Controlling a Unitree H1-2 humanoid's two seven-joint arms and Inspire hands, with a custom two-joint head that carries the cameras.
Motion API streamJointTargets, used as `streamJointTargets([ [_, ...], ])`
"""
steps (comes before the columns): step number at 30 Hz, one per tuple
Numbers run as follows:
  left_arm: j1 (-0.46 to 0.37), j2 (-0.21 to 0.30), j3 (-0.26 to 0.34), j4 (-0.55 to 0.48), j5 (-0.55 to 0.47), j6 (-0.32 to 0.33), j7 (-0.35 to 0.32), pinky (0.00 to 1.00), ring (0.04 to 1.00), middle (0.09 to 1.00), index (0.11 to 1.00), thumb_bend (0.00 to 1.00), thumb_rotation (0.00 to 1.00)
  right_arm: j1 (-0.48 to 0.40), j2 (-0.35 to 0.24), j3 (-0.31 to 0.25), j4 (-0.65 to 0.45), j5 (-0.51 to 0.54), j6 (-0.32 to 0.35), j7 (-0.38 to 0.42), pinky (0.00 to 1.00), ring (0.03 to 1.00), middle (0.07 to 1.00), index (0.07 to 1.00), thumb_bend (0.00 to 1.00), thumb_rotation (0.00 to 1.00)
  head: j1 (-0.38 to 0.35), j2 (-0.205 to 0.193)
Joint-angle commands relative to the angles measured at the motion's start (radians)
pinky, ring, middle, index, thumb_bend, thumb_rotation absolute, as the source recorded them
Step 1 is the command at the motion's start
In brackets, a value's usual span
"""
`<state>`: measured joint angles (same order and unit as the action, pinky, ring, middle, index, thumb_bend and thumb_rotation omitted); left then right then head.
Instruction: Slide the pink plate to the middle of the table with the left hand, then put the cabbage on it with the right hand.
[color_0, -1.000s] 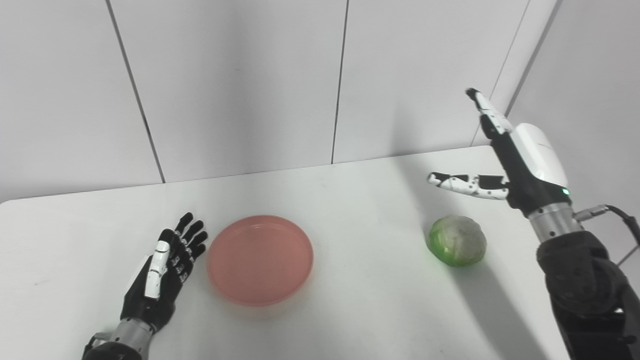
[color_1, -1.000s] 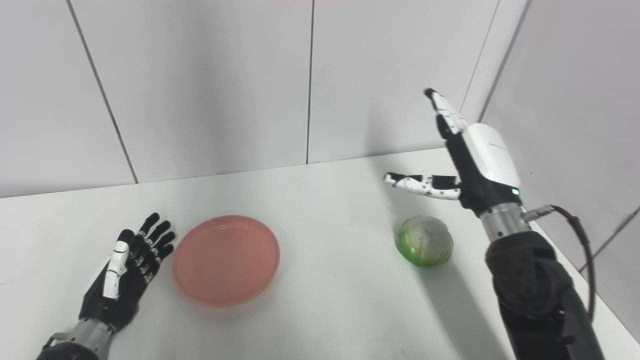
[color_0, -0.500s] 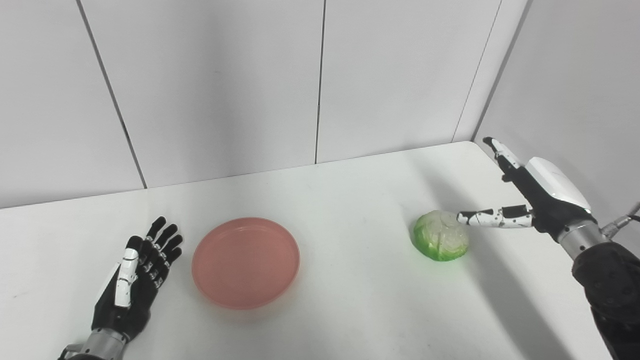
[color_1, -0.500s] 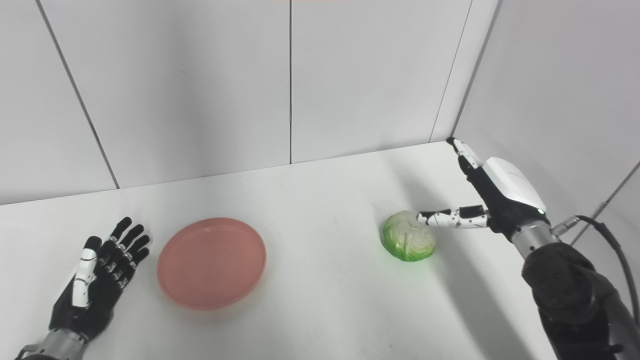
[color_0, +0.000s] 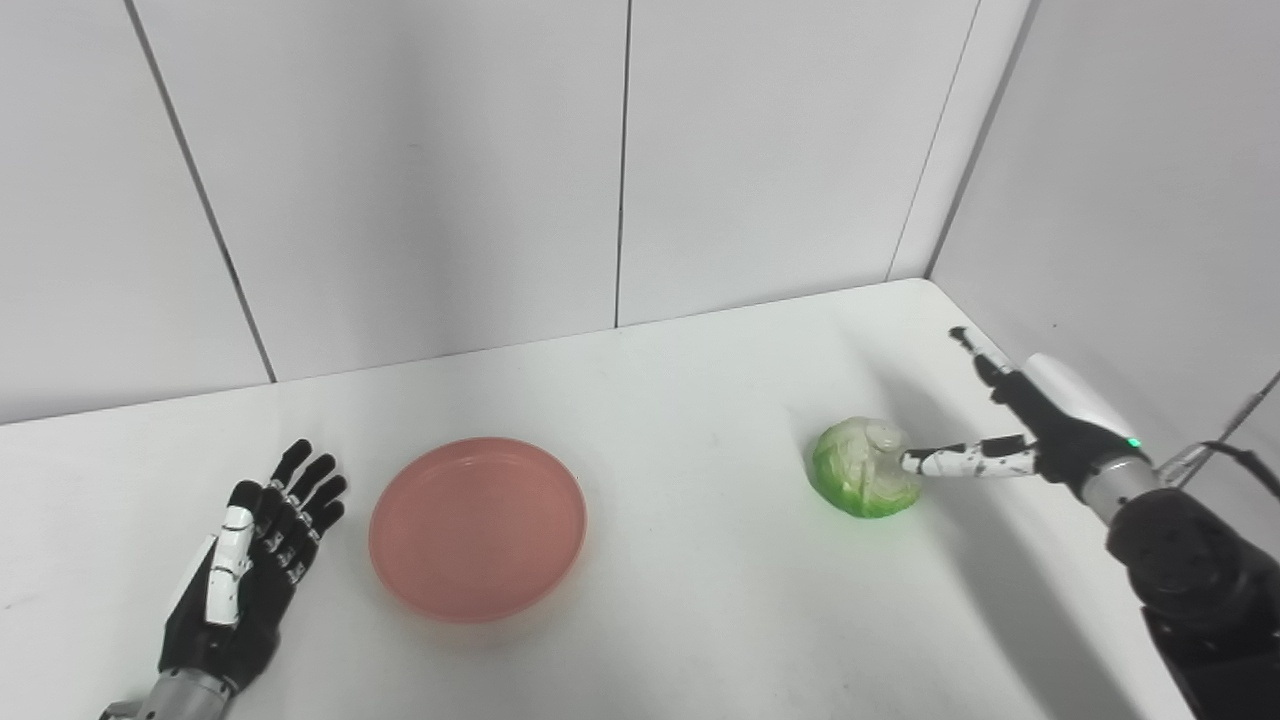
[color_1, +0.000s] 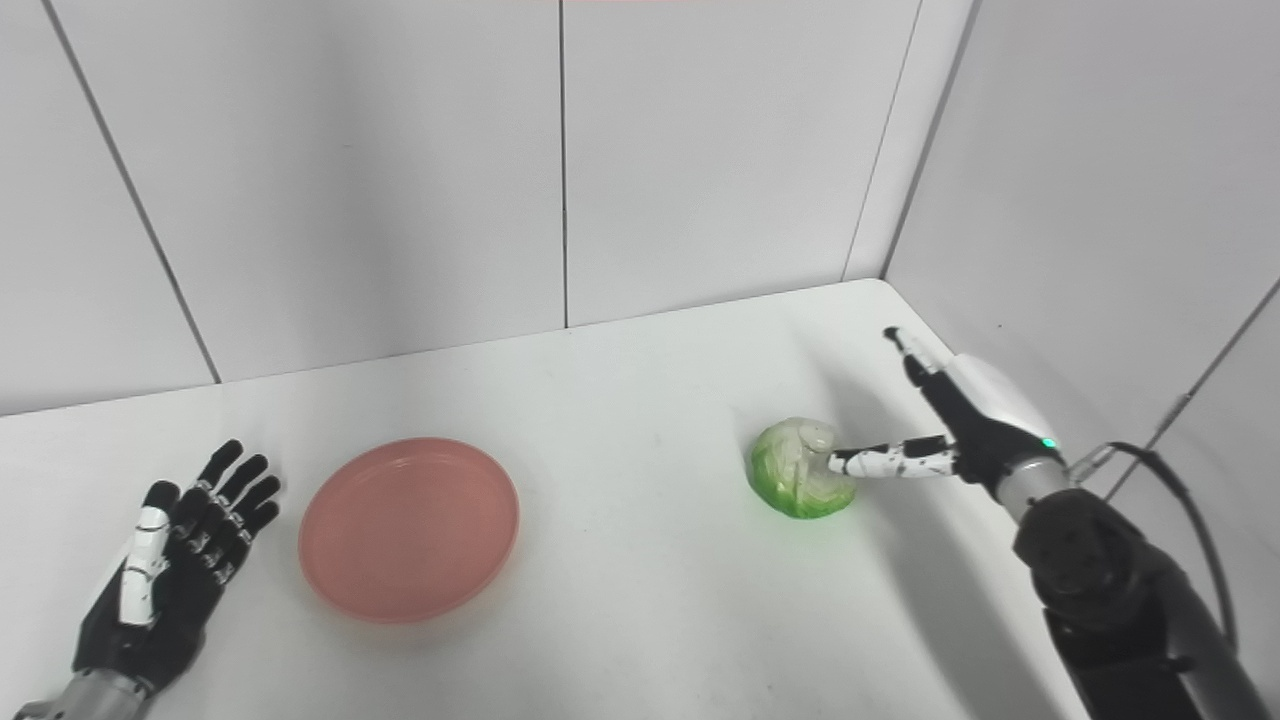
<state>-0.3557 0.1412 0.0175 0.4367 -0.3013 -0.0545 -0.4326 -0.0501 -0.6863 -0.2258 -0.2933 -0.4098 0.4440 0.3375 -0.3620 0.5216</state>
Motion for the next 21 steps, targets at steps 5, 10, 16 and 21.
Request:
streamJointTargets([
  [5, 0.051, 0.021, -0.007, 0.04, 0.03, 0.052, 0.019, 0.98, 0.956, 0.965, 0.961, 0.64, 0.99, -0.055, -0.004, 0.026, 0.009, -0.013, -0.015, -0.039, 0.88, 0.97, 0.992, 1.0, 1.0, 0.48, 0.0, 0.01],
  [10, 0.052, 0.023, -0.008, 0.033, 0.025, 0.061, 0.016, 0.98, 0.955, 0.961, 0.956, 0.64, 0.98, -0.062, -0.009, 0.049, 0.033, 0.005, -0.075, -0.051, 0.88, 0.961, 0.982, 0.997, 1.0, 0.48, -0.001, 0.014],
  [16, 0.055, 0.026, -0.013, 0.018, 0.029, 0.072, 0.025, 0.98, 0.956, 0.962, 0.961, 0.63, 1.0, -0.074, -0.022, 0.064, 0.048, 0.015, -0.063, -0.033, 0.89, 0.975, 0.998, 1.0, 1.0, 0.49, 0.0, 0.018],
  [21, 0.054, 0.027, -0.009, 0.022, 0.01, 0.079, 0.015, 0.98, 0.957, 0.962, 0.958, 0.64, 0.98, -0.077, -0.03, 0.074, 0.059, 0.012, -0.058, -0.029, 0.88, 0.972, 0.996, 1.0, 1.0, 0.5, -0.001, 0.022],
])
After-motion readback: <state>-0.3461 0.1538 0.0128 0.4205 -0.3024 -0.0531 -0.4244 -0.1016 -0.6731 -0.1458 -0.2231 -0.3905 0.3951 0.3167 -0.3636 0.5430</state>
